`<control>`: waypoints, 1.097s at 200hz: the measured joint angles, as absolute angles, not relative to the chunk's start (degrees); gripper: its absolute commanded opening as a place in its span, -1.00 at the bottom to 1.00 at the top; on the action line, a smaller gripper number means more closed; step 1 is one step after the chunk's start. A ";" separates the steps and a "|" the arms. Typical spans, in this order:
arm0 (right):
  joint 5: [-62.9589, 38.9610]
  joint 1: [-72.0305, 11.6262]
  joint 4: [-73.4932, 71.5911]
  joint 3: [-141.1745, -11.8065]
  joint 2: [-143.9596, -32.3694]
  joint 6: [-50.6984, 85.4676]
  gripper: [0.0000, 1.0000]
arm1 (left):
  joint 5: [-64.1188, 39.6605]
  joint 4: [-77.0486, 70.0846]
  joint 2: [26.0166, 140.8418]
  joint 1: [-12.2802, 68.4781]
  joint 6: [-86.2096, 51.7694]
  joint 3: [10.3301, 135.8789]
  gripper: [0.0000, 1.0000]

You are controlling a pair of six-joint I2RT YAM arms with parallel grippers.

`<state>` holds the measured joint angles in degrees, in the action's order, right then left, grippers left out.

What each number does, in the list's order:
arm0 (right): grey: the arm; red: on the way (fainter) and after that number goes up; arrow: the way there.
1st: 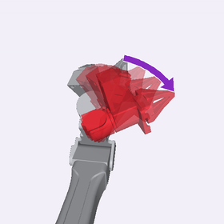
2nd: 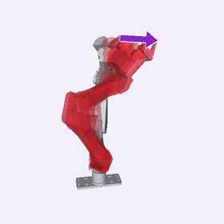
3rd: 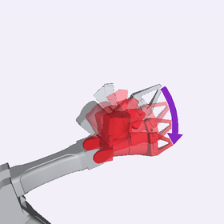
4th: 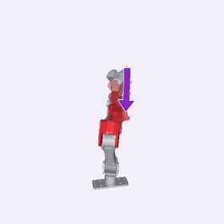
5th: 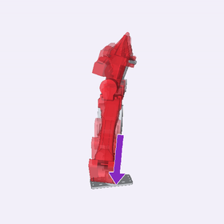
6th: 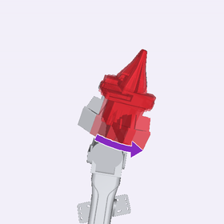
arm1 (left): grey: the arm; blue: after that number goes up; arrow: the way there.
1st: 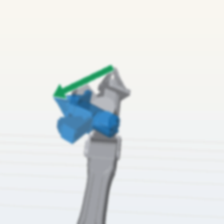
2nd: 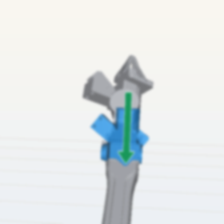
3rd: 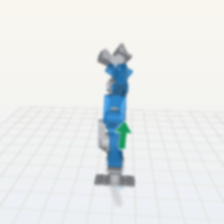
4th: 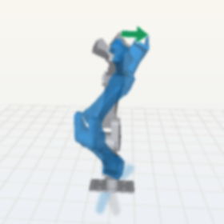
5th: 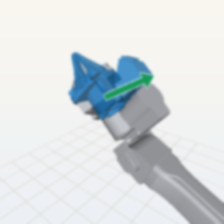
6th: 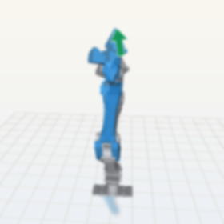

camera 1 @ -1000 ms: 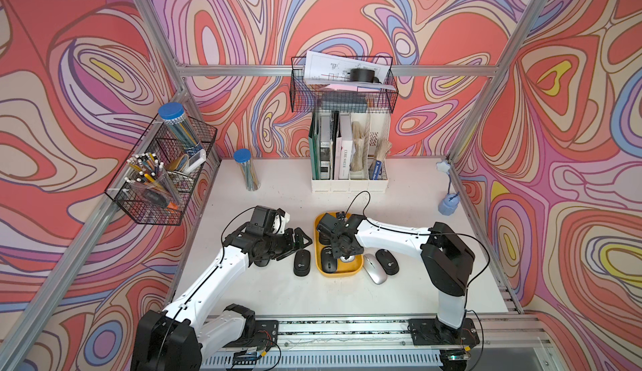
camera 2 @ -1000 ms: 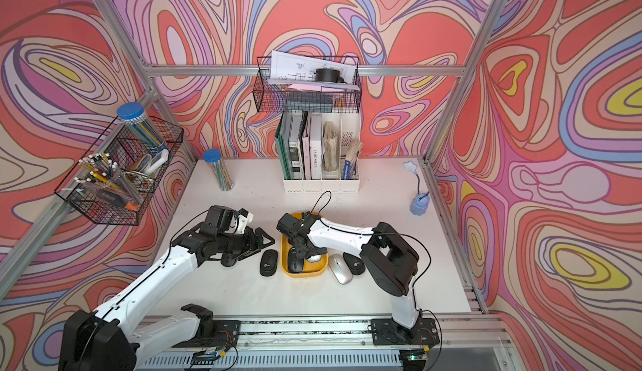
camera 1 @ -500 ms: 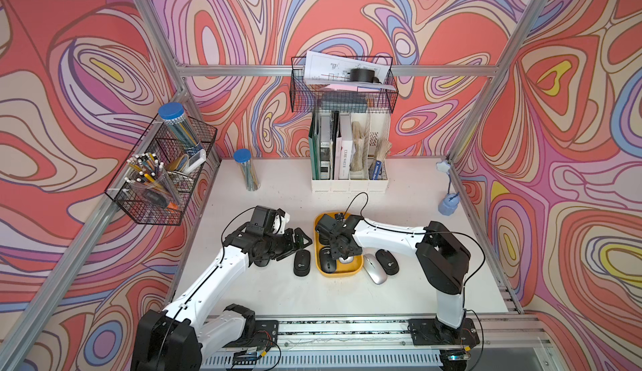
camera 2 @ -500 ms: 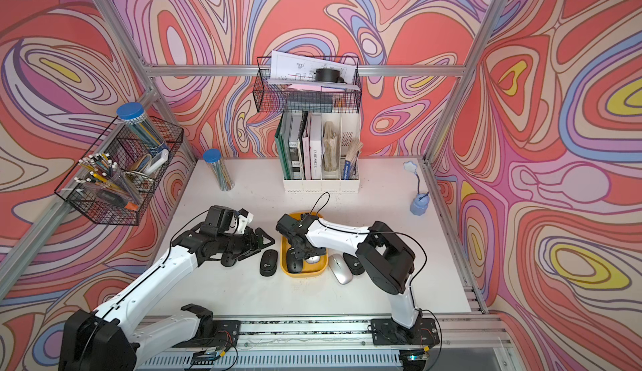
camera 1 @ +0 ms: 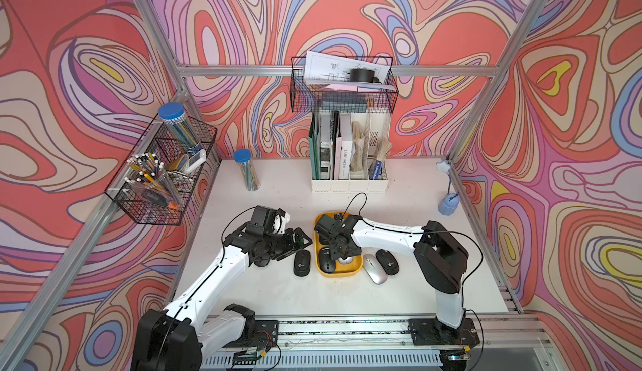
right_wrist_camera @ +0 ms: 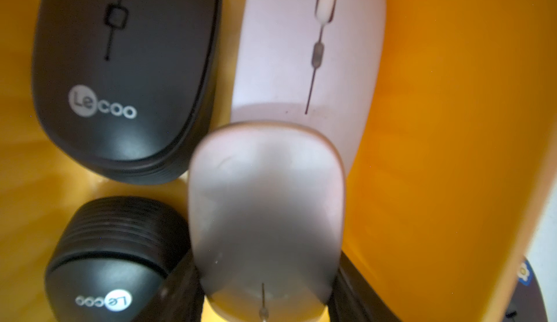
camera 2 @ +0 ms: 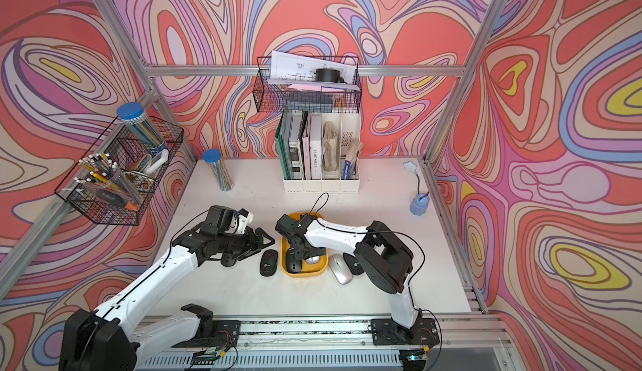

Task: Put the mouse in the storage box
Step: Place the mouse in the storage box.

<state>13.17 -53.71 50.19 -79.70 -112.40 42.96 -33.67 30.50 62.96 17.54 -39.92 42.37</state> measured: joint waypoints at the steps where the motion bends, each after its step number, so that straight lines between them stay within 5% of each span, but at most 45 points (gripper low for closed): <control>1: 13.17 -53.71 50.19 -79.70 -112.40 42.96 0.24 | -33.67 30.50 62.96 17.54 -39.92 42.37 0.58; 219: 15.51 -56.23 52.12 -79.90 -103.63 43.64 0.43 | -27.66 33.89 63.26 17.54 -39.83 45.25 0.60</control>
<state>15.51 -56.23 52.12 -79.90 -103.63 43.64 -27.66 33.89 63.26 17.54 -39.83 45.25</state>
